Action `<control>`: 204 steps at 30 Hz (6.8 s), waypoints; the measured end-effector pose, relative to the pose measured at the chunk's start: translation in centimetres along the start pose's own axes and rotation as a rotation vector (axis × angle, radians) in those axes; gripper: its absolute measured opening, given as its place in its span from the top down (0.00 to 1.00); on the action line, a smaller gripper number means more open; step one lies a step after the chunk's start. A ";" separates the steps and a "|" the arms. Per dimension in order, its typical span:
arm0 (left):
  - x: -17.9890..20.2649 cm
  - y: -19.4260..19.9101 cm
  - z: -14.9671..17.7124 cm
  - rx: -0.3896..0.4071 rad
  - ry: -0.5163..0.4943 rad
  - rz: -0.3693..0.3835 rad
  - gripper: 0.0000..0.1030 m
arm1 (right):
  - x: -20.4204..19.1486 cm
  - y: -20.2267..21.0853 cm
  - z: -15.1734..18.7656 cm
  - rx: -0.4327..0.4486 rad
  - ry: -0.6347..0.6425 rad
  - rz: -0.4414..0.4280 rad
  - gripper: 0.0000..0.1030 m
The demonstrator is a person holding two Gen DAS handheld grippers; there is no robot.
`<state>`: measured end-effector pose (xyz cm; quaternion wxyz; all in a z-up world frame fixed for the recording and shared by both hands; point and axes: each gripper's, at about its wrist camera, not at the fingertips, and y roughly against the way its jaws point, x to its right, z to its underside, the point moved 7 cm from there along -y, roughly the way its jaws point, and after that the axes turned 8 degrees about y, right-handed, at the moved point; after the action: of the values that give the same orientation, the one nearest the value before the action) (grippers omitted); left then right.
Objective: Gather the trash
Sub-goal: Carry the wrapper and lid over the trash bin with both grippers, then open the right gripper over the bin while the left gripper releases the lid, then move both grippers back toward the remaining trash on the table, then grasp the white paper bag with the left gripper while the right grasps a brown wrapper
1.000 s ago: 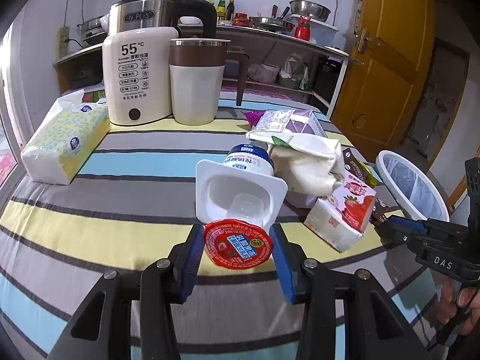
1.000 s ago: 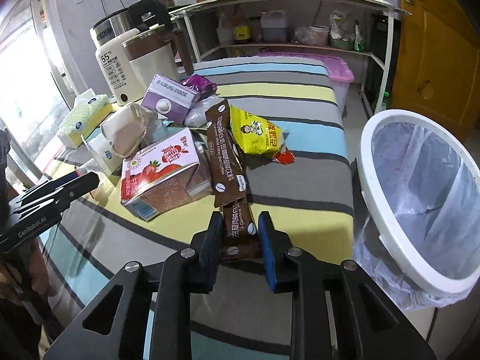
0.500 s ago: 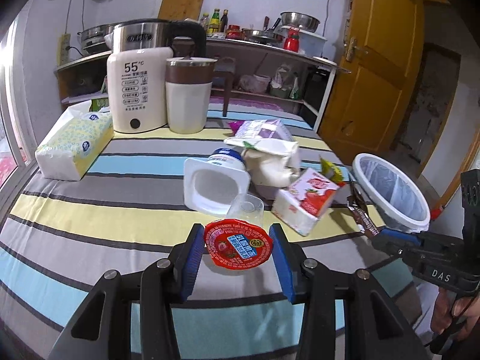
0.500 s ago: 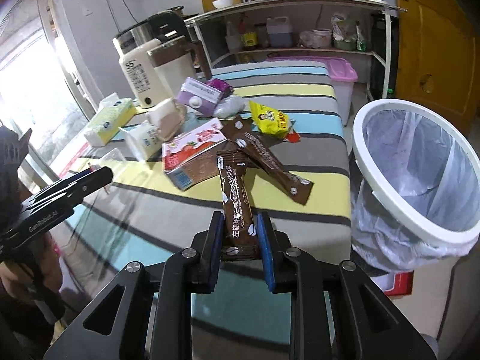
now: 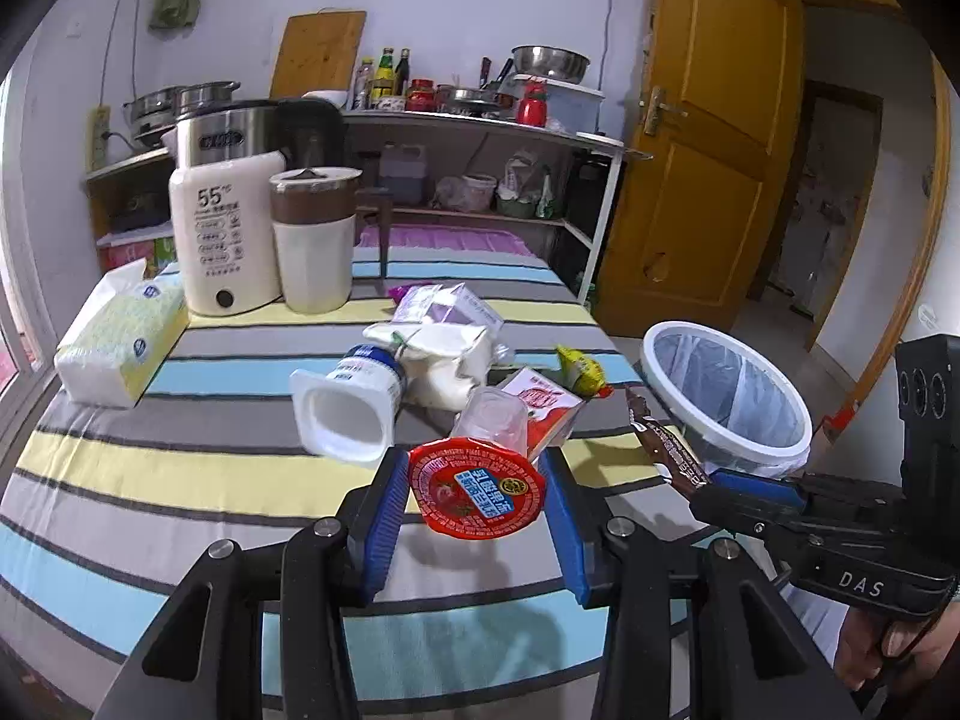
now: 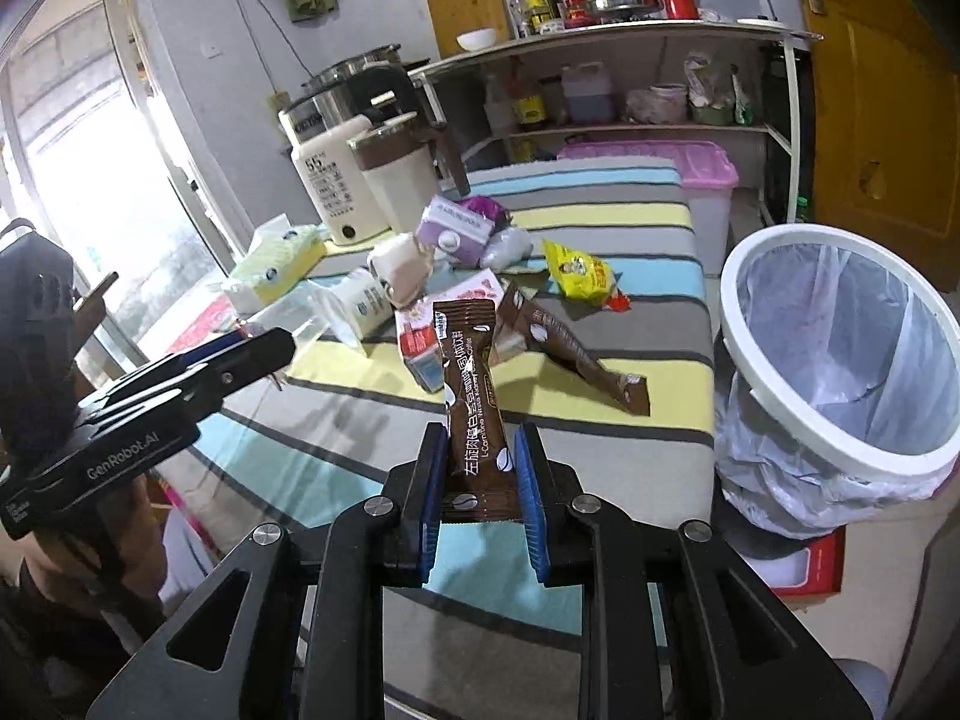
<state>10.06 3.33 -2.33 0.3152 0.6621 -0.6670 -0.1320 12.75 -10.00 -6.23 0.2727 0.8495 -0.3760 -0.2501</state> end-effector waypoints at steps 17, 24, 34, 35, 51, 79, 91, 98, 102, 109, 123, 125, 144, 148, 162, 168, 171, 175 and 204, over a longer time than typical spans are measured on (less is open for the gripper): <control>7.0 -2.6 -1.9 0.005 -0.085 0.116 0.57 | 5.0 2.7 -1.0 0.069 -0.070 0.093 0.77; 11.9 -5.6 -1.7 -0.044 -0.141 0.200 0.57 | 11.0 4.6 0.2 0.068 -0.162 0.217 0.77; 18.6 -10.6 -0.9 -0.139 -0.204 0.321 0.57 | 17.5 5.3 1.6 0.033 -0.257 0.339 0.77; 19.2 -11.1 -0.7 -0.150 -0.207 0.330 0.57 | 17.9 5.3 1.7 0.030 -0.263 0.344 0.77; 21.0 -15.8 0.4 -0.245 -0.182 0.357 0.56 | 21.0 4.3 2.1 -0.016 -0.302 0.397 0.75; 11.7 -7.1 -0.5 -0.084 -0.107 0.253 0.56 | 10.8 4.2 0.9 0.066 -0.174 0.231 0.56; 3.9 -4.5 -0.8 -0.031 -0.029 0.105 0.56 | 5.5 0.7 -0.2 0.023 -0.066 0.142 0.56; 1.0 -4.7 -1.1 -0.025 0.023 0.061 0.55 | 4.8 -1.0 0.2 -0.019 -0.023 0.115 0.55; 0.8 -4.7 -1.2 -0.022 0.027 0.059 0.55 | 6.7 -1.4 0.7 -0.033 -0.063 0.121 0.55; 0.9 -5.4 -1.3 -0.029 0.035 0.062 0.55 | 9.0 -1.4 0.5 -0.029 -0.103 0.122 0.55; 0.5 -6.1 -1.4 -0.034 0.042 0.059 0.55 | 13.4 1.0 -1.4 0.058 -0.149 0.282 0.55; 0.5 -6.1 -1.4 -0.035 0.045 0.059 0.55 | 13.5 1.6 -1.6 0.074 -0.144 0.285 0.55; -1.4 -8.6 -3.7 -0.028 0.149 -0.019 0.45 | 8.1 -1.0 -1.4 0.037 -0.043 0.158 0.55; -1.0 -9.4 -4.4 -0.029 0.174 -0.025 0.41 | 7.2 -1.7 -1.7 0.031 -0.025 0.137 0.55; -3.0 -9.1 -3.1 -0.047 0.140 -0.064 0.72 | 6.1 -4.5 -2.4 -0.014 0.039 0.091 0.55; -3.2 -7.2 -2.5 -0.032 0.116 -0.036 0.74 | 6.4 -6.8 -2.5 -0.065 0.045 0.062 0.55; -3.2 -6.4 -2.1 -0.033 0.106 -0.027 0.74 | 6.2 -7.6 -1.9 -0.106 0.028 0.023 0.55; -3.2 -5.4 -1.6 -0.032 0.095 -0.017 0.75 | 4.6 -6.8 -0.7 -0.129 0.047 -0.039 0.55; -1.1 -1.5 1.5 -0.054 0.028 0.090 0.76 | -0.5 -6.9 0.9 -0.166 0.386 -0.001 0.83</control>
<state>10.23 3.92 -4.64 0.3478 0.6244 -0.6879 -0.1263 15.32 -5.90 -11.27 0.4086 0.8565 -0.2943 -0.1130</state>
